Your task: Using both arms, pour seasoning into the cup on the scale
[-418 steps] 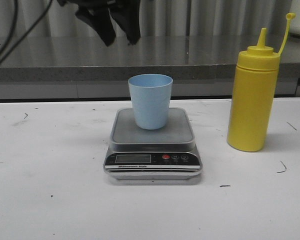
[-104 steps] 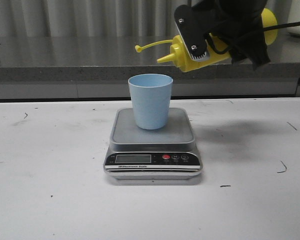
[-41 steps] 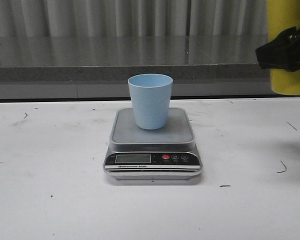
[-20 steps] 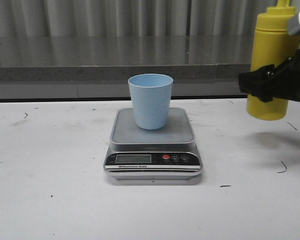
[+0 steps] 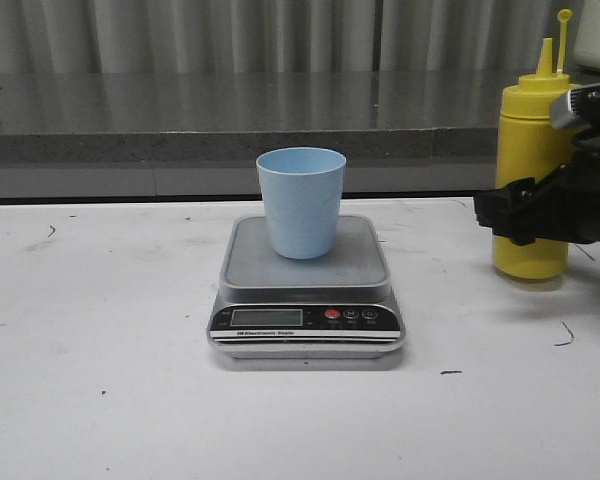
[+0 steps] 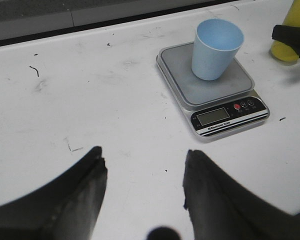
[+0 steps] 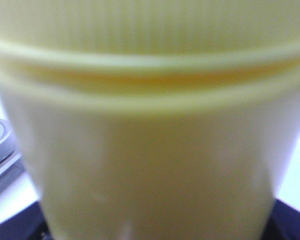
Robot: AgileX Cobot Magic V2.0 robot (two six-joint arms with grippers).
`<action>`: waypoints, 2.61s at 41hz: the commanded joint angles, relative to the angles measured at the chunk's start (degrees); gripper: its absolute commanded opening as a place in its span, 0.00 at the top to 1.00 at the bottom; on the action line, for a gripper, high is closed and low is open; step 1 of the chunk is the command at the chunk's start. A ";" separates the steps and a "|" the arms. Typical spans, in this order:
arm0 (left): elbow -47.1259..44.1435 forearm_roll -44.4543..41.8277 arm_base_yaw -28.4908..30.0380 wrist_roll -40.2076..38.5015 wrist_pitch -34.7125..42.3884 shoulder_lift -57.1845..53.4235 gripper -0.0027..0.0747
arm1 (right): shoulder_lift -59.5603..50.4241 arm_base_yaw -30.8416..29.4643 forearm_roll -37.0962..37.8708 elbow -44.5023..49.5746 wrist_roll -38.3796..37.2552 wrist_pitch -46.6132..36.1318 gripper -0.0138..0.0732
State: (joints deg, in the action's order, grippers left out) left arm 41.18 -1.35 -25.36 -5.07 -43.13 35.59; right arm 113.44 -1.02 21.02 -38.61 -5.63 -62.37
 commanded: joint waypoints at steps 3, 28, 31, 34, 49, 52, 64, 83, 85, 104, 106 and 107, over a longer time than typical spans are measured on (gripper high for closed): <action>1.58 0.23 0.15 -0.45 3.84 0.06 0.51 | -2.65 0.02 -1.84 -1.68 0.80 -10.23 0.19; 1.58 0.23 0.15 -0.45 3.84 0.06 0.51 | -6.37 0.02 -4.13 6.34 0.46 -11.22 0.11; 1.58 0.23 0.15 -0.45 3.84 0.06 0.51 | -7.92 0.02 -6.95 8.53 0.46 -11.18 0.11; 1.58 0.23 0.15 -0.45 3.84 0.06 0.51 | -9.80 0.02 -7.88 11.05 0.46 -10.98 0.11; 1.58 0.23 0.15 -0.45 3.84 0.06 0.51 | -28.17 0.09 -2.81 16.30 -15.84 23.17 0.11; 1.58 0.23 0.15 -0.45 3.84 0.06 0.51 | -32.96 0.71 3.20 15.60 -21.73 32.12 0.11; 1.58 0.23 0.15 -0.45 3.84 0.06 0.51 | -51.50 10.44 21.61 13.65 -45.19 61.12 0.11; 1.58 0.23 0.15 -0.45 3.84 0.06 0.51 | -61.63 31.50 5.58 0.09 -25.71 106.28 0.11; 1.58 0.23 0.15 -0.45 3.84 0.06 0.51 | -61.63 31.49 -0.53 -1.86 -18.39 109.61 0.11; 1.58 0.23 0.15 -0.45 3.84 0.06 0.51 | -84.91 29.71 -11.88 2.67 -9.72 108.25 0.11; 1.58 0.23 0.15 -0.45 3.84 0.06 0.51 | -87.63 29.71 -11.58 3.71 -9.63 108.41 0.11; 1.58 0.23 0.15 -0.45 3.84 0.06 0.51 | -88.78 29.71 -11.16 4.14 -9.63 108.41 0.11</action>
State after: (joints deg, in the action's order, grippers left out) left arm 41.18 -1.35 -25.36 -5.07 -43.13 35.59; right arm 28.02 29.04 8.46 -34.50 -16.14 48.97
